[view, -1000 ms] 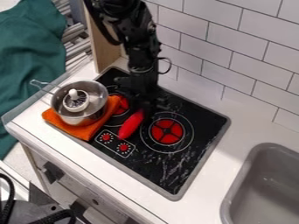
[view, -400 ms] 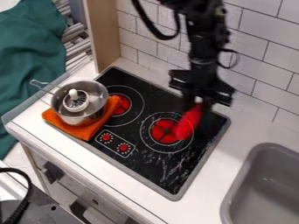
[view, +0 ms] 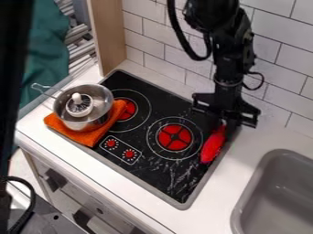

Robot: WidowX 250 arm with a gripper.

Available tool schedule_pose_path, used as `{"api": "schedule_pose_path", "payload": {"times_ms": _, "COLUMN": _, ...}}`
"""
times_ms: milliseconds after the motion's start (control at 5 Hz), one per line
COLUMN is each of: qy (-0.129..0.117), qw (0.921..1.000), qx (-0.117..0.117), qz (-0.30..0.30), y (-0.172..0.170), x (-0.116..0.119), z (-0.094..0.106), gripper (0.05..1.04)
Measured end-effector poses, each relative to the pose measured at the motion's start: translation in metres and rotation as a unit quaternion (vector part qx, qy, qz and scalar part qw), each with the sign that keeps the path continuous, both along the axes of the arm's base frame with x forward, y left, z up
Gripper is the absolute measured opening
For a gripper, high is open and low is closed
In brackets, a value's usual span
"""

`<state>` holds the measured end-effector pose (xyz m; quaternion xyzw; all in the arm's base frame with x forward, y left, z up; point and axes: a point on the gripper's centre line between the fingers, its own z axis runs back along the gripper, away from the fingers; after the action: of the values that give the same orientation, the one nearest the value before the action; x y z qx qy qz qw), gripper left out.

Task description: Placing the red object on the right side of the burner

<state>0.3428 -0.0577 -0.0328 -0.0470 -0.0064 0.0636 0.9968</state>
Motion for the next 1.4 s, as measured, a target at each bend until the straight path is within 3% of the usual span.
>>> {"api": "schedule_pose_path", "payload": {"times_ms": 200, "qy": -0.002, "qw": 0.9998, "qx": -0.008, "qz": -0.017, "y": -0.003, "x": 0.01, "z": -0.008, "gripper": 0.309}}
{"api": "schedule_pose_path", "payload": {"times_ms": 400, "qy": -0.013, "qw": 0.9993, "qx": -0.005, "qz": -0.035, "y": 0.004, "x": 0.018, "z": -0.009, "gripper": 0.376}}
{"api": "schedule_pose_path", "payload": {"times_ms": 600, "qy": -0.018, "qw": 0.9988, "qx": -0.008, "qz": -0.044, "y": 0.012, "x": 0.019, "z": -0.01, "gripper": 0.65}}
{"api": "schedule_pose_path", "payload": {"times_ms": 800, "qy": -0.025, "qw": 0.9983, "qx": -0.025, "qz": -0.046, "y": 0.007, "x": 0.018, "z": -0.009, "gripper": 0.911}}
{"api": "schedule_pose_path", "payload": {"times_ms": 1000, "qy": -0.015, "qw": 0.9985, "qx": 0.014, "qz": -0.05, "y": 0.016, "x": 0.006, "z": -0.006, "gripper": 1.005}}
{"api": "schedule_pose_path", "payload": {"times_ms": 1200, "qy": -0.049, "qw": 0.996, "qx": 0.064, "qz": -0.04, "y": 0.02, "x": -0.004, "z": 0.032, "gripper": 1.001}}
{"api": "schedule_pose_path", "payload": {"times_ms": 1400, "qy": -0.075, "qw": 0.9876, "qx": 0.126, "qz": -0.055, "y": 0.014, "x": -0.005, "z": 0.063, "gripper": 1.001}}
